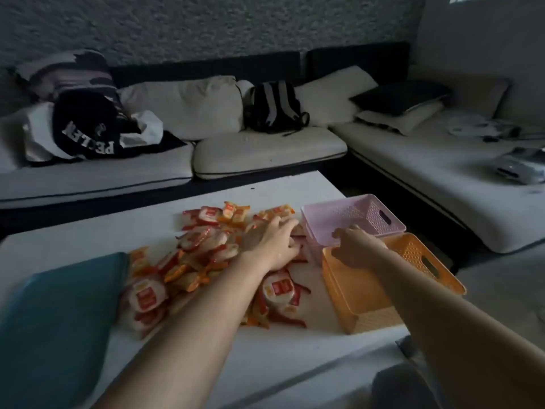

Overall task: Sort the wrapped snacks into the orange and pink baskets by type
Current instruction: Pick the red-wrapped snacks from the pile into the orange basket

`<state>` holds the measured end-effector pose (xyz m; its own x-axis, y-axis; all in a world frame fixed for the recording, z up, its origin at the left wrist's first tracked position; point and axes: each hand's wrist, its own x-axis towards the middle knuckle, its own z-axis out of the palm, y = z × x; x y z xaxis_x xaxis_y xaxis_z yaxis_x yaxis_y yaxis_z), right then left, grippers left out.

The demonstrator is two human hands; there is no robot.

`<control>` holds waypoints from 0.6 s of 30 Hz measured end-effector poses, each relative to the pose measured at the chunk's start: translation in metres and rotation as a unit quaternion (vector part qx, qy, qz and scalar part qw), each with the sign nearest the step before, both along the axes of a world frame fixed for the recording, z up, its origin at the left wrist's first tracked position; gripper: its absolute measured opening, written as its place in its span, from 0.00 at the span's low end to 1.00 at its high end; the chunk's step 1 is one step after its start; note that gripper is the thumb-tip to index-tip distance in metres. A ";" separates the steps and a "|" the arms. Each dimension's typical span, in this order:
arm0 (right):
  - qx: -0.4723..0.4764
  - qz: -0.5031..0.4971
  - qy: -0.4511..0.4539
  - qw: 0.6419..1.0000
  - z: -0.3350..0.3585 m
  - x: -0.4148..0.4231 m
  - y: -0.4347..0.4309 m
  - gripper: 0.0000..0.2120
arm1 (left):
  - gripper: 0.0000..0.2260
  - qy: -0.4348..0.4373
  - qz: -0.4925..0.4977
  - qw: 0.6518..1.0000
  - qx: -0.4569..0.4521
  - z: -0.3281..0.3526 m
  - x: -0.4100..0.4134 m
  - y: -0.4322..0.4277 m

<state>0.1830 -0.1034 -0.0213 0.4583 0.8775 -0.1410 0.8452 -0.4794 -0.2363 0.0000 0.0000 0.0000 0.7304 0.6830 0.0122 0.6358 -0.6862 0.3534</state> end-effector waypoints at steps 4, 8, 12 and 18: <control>0.019 -0.008 0.011 1.000 -0.025 -0.006 0.013 0.21 | 0.23 0.095 -0.063 0.993 0.044 -0.024 0.026 -0.017; 0.076 -0.027 0.017 0.997 -0.030 -0.012 0.027 0.19 | 0.24 0.089 -0.066 0.993 0.038 -0.045 0.032 -0.011; 0.088 -0.026 -0.023 0.995 -0.021 -0.037 0.036 0.19 | 0.23 0.047 -0.031 0.997 0.049 -0.045 0.002 0.010; 0.128 0.113 -0.024 0.985 -0.003 -0.135 0.037 0.19 | 0.13 0.040 0.041 0.997 0.046 -0.032 -0.093 0.021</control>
<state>0.0479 -0.0666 -0.0245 0.2474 0.9620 0.1158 0.9367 -0.2069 -0.2824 -0.0932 0.0212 -0.0317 0.6734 0.7389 0.0221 0.7145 -0.6583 0.2369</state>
